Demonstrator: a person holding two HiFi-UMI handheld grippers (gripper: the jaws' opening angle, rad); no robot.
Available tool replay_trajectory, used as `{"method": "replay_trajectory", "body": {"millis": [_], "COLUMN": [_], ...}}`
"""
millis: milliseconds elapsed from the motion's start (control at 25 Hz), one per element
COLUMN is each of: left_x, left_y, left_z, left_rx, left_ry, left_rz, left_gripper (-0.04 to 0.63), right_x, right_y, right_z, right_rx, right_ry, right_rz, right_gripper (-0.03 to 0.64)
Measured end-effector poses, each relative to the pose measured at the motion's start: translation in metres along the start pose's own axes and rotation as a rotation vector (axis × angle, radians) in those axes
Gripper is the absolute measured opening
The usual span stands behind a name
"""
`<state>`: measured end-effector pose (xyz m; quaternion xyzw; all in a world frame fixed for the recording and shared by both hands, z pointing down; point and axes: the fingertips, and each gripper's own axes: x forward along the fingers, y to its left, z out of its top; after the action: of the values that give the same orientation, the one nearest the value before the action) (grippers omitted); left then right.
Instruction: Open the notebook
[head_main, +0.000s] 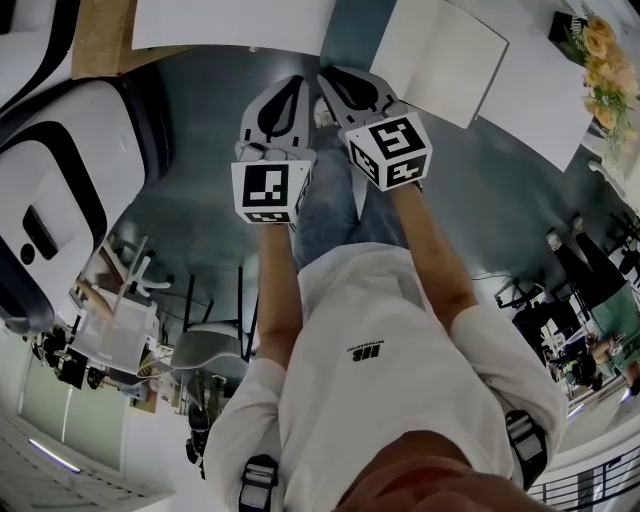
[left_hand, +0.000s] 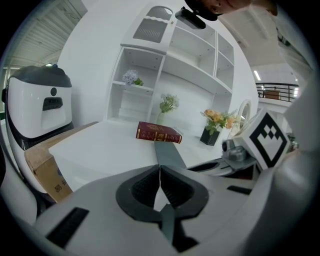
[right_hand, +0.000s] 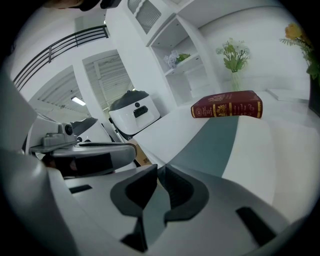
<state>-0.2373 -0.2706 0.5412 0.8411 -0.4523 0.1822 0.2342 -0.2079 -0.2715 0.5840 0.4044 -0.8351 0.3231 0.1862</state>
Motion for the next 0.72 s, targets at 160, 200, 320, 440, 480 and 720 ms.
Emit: {"method": "replay_trajectory", "body": {"millis": [160,200,320,440,480,720], "left_x": [-0.002,-0.002,-0.004,-0.006,-0.006,-0.009], "left_y": [-0.005,-0.006,-0.008,-0.010,-0.011,-0.016], "left_z": [0.002,0.003,0.004,0.004,0.004,0.008], "left_rx": [0.006,0.008,0.010,0.012,0.013,0.020], "left_ry": [-0.006,-0.008,-0.011,-0.013,-0.013,-0.024], "left_rz": [-0.003,-0.003,-0.002,-0.001,-0.001,-0.004], "left_gripper": [0.000,0.000,0.000,0.000,0.000,0.000], "right_x": [-0.004,-0.005,-0.007,-0.011,-0.012,-0.022], "right_y": [0.000,-0.001,-0.004,-0.004,-0.004,-0.002], "right_z": [0.002,0.003,0.005,0.007,0.008,0.014], "right_rx": [0.022,0.024,0.020,0.015,0.013,-0.005], "right_ry": [-0.022,-0.026,-0.036,-0.043,-0.045,-0.063], "right_rz": [0.012,0.011,0.007,0.005,0.004,0.002], "right_gripper": [0.044,0.045,0.046,0.045,0.046,0.045]}}
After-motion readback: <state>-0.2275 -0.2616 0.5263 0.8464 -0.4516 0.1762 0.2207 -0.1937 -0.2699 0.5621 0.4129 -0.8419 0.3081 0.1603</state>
